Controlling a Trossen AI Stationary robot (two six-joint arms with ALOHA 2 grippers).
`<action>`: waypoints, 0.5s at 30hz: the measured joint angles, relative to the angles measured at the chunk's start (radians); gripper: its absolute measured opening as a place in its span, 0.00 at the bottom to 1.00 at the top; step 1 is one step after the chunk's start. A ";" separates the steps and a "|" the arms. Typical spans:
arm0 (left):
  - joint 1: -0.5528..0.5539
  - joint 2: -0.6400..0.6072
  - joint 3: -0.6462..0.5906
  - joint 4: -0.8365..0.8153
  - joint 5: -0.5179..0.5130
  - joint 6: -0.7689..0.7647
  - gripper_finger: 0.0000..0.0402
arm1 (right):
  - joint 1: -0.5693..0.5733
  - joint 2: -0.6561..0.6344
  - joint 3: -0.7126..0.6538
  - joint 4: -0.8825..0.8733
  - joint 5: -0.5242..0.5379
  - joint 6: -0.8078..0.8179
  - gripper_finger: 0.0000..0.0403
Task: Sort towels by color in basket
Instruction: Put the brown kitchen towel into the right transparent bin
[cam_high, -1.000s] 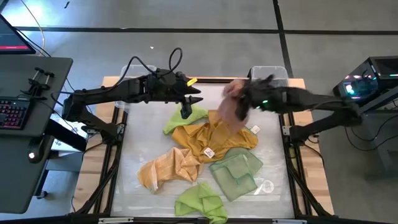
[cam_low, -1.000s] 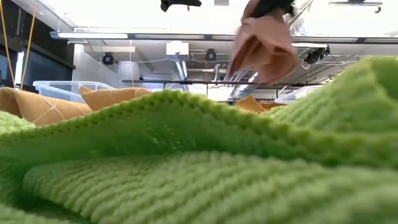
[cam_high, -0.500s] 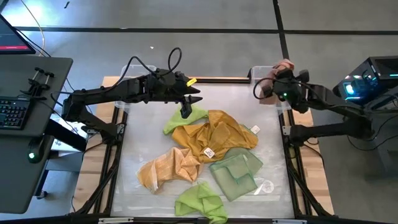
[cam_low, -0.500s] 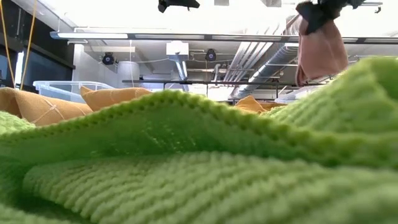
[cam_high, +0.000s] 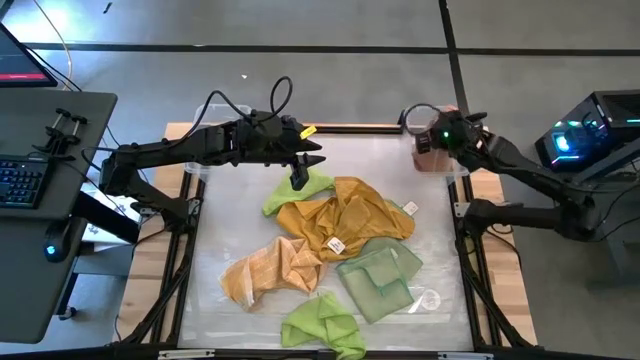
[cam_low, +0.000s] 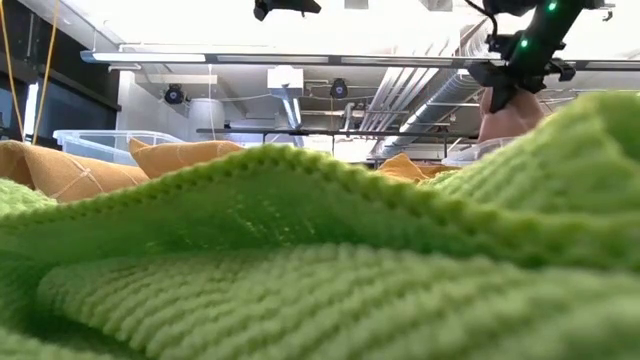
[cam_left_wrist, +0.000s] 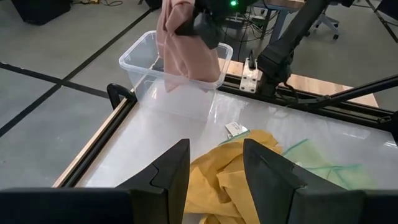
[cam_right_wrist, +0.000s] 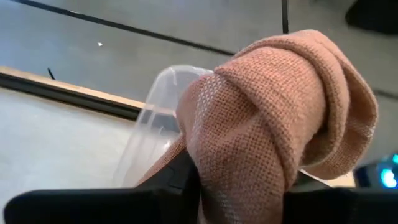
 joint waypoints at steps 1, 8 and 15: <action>0.000 0.000 0.000 0.000 0.000 0.000 0.34 | -0.020 0.003 0.000 0.003 -0.014 -0.001 0.24; 0.000 0.000 0.000 0.000 0.000 -0.011 0.34 | -0.103 0.003 0.000 0.004 -0.142 -0.031 0.33; 0.000 0.000 0.000 0.000 0.000 -0.028 0.34 | -0.107 0.003 0.000 -0.007 -0.142 0.006 0.50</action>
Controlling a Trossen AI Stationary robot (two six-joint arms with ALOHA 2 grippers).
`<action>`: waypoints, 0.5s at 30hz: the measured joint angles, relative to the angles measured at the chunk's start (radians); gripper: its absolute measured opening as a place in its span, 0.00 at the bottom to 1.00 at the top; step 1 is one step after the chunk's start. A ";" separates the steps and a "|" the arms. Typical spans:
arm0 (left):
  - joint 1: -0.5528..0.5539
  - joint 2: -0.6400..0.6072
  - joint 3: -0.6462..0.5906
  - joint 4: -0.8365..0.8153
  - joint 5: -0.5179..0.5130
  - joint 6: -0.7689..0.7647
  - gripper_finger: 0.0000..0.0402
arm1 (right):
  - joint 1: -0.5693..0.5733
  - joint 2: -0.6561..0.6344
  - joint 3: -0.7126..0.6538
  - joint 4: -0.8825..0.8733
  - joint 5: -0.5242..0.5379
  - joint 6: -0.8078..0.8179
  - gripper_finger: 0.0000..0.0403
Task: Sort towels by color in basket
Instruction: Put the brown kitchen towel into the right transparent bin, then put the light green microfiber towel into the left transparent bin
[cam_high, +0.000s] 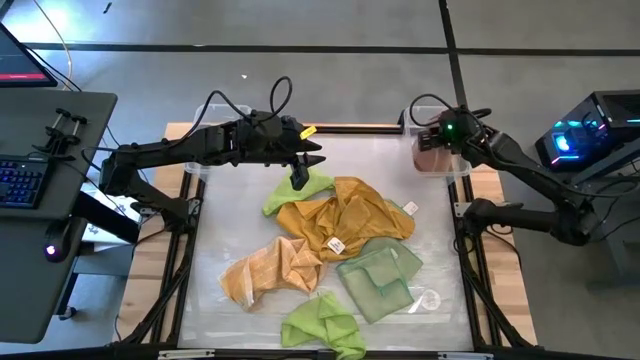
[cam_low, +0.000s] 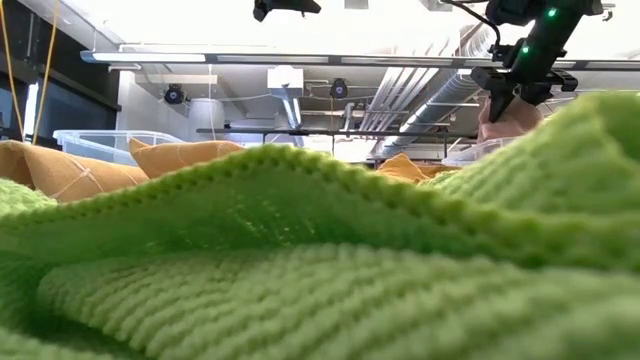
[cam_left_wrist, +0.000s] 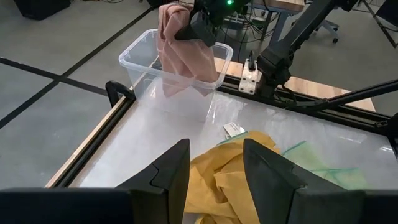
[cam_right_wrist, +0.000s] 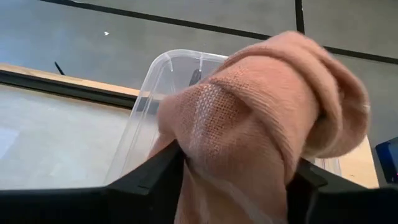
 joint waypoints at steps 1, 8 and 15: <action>0.000 0.000 0.000 0.000 0.000 0.000 0.34 | 0.000 0.000 0.000 0.000 0.000 0.002 0.51; 0.000 0.000 0.000 0.000 0.000 0.000 0.34 | 0.000 0.000 0.000 -0.001 0.001 0.002 0.62; 0.001 0.000 0.000 -0.001 -0.001 0.000 0.34 | 0.000 0.000 0.001 0.001 -0.046 0.017 0.64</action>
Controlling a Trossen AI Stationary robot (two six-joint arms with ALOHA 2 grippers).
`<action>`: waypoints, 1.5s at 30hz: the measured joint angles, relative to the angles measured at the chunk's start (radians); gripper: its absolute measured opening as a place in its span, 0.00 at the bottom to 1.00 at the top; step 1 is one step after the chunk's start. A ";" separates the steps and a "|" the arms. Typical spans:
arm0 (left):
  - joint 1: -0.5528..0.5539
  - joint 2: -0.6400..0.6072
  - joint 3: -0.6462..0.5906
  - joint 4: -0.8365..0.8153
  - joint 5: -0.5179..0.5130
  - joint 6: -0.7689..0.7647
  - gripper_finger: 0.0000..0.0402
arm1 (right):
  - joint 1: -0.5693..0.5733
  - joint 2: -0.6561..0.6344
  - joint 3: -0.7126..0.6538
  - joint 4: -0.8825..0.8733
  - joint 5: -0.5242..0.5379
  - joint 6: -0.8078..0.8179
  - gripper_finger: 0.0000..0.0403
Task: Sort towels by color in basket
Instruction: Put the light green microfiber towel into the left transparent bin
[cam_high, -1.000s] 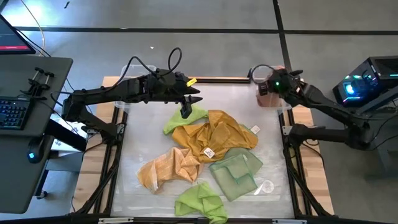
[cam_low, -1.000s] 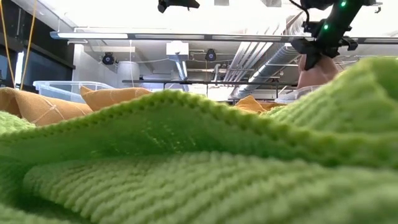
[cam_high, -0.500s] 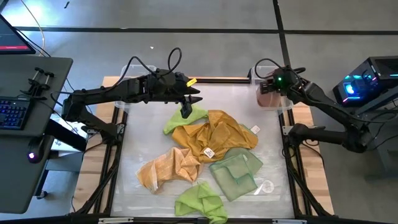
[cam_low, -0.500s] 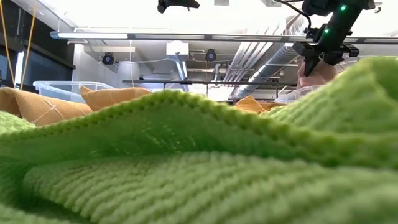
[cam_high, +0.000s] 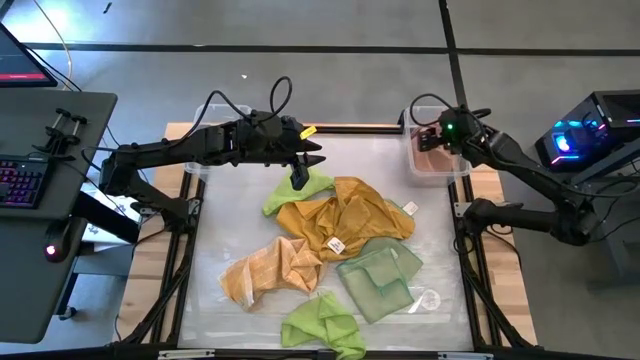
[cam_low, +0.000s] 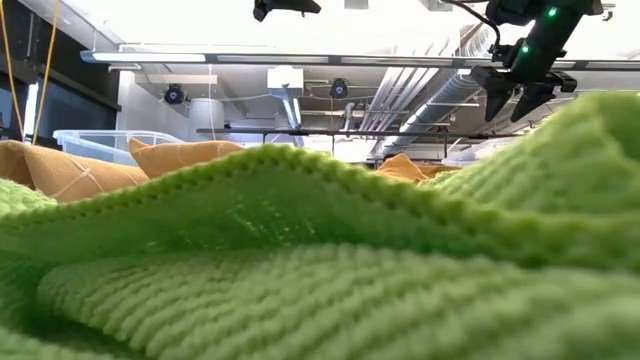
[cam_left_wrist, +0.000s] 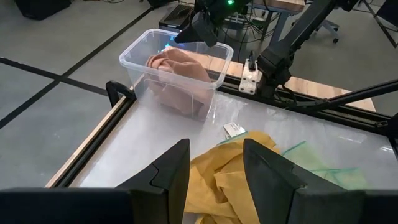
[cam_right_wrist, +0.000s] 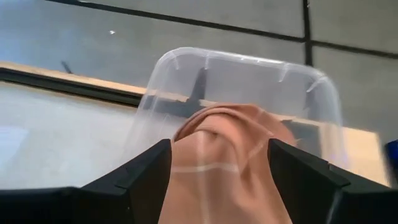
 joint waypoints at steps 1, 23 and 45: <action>0.000 0.000 0.000 -0.003 -0.002 0.000 0.34 | 0.000 0.000 0.006 -0.002 -0.034 0.013 0.64; 0.000 0.250 0.000 -0.397 -0.133 -0.205 0.34 | 0.649 0.088 0.048 0.382 -0.105 0.085 0.64; 0.136 0.578 0.000 -0.410 -0.078 -0.242 0.56 | 0.883 0.137 0.047 0.340 0.075 0.273 0.64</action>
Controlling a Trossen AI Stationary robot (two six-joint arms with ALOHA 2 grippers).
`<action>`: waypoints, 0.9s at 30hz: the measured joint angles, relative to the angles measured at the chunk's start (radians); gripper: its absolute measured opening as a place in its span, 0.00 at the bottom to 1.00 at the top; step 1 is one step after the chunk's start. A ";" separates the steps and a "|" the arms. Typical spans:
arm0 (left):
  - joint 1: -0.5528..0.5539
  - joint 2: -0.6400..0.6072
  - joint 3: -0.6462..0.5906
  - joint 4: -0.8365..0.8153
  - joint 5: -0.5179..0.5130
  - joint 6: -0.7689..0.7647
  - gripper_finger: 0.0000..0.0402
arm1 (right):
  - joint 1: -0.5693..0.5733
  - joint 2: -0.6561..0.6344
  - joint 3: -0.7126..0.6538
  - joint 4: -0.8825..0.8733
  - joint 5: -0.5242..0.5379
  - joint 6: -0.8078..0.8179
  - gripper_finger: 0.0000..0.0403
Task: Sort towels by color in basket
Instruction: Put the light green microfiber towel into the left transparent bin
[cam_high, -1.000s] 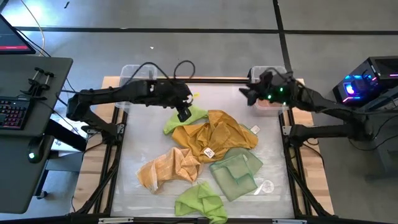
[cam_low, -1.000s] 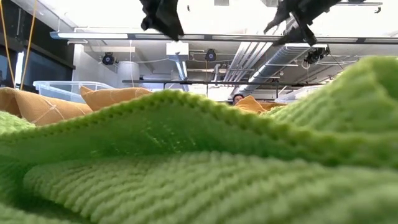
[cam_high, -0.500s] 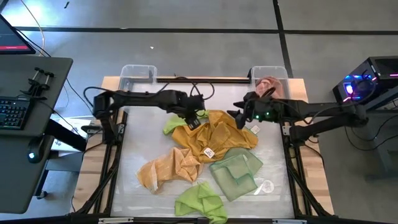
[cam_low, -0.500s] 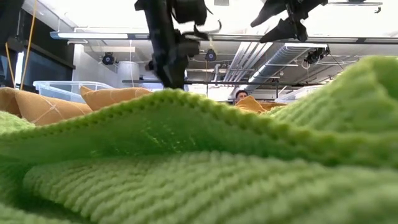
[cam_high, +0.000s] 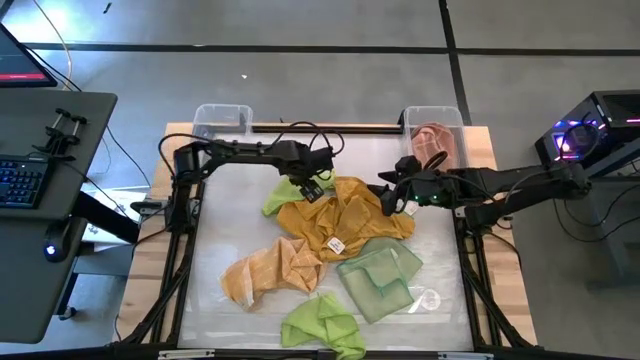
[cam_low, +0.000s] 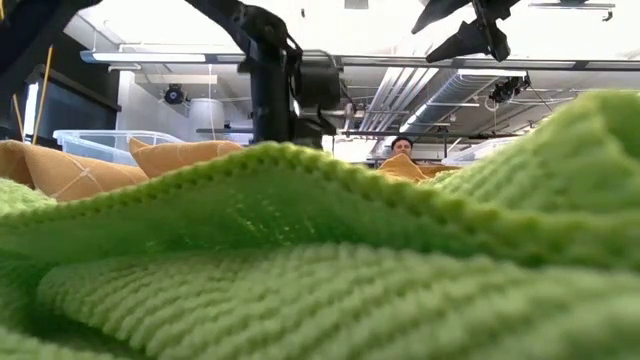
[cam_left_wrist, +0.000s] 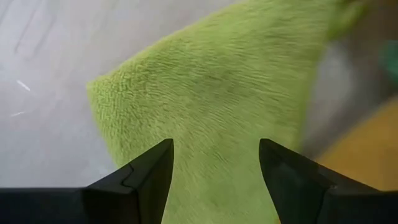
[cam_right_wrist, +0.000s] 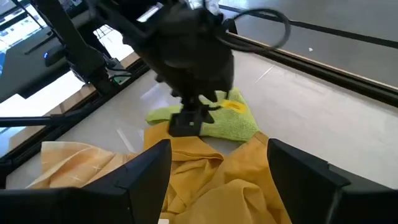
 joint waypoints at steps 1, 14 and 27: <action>0.006 0.012 0.000 0.008 0.000 0.001 0.56 | 0.005 0.000 0.000 0.000 0.004 0.004 0.64; 0.027 0.116 0.006 0.048 0.080 0.167 0.34 | 0.031 0.000 0.000 0.000 0.046 0.080 0.64; 0.022 -0.063 -0.002 0.027 0.027 0.263 0.02 | 0.031 0.000 0.000 0.001 0.078 0.082 0.64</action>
